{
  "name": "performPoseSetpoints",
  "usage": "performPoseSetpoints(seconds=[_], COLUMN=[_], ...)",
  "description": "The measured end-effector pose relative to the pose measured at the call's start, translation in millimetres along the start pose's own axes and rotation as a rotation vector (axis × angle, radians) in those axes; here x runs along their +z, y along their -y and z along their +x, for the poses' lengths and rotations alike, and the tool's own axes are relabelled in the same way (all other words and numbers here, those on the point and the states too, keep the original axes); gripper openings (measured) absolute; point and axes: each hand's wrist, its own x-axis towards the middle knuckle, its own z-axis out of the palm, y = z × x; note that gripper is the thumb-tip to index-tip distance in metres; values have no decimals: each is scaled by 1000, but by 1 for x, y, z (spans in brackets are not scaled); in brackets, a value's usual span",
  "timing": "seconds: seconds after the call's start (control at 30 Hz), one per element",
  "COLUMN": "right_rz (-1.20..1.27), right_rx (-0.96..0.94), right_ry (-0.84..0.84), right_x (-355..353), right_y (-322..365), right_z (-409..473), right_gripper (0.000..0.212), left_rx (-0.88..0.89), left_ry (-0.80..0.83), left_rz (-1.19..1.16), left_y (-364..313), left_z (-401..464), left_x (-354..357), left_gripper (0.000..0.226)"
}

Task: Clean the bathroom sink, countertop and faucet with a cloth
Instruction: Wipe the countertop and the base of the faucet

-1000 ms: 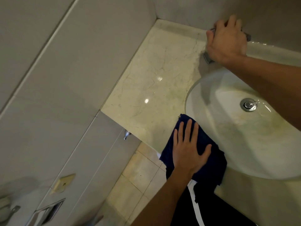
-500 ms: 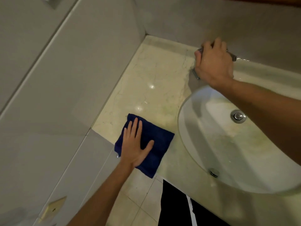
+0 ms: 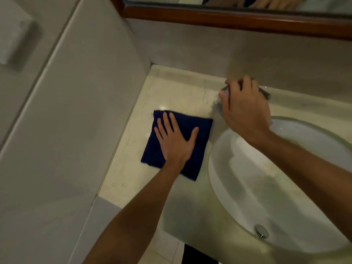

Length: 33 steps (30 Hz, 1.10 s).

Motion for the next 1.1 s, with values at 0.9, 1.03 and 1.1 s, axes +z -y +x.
performPoseSetpoints(seconds=[0.9, 1.03, 1.1], right_rz=[10, 40, 38], right_rx=[-15, -28, -32], right_ry=[-22, -7, -8], right_x=[5, 3, 3], right_y=[-1, 0, 1], right_z=[6, 6, 5], right_gripper=[44, 46, 46], left_rx=[87, 43, 16], left_ry=[-113, -67, -27], left_rz=[6, 27, 27], left_y=[-22, -7, 0], left_z=[10, -67, -111], left_x=[15, 18, 20], left_gripper=[98, 98, 98])
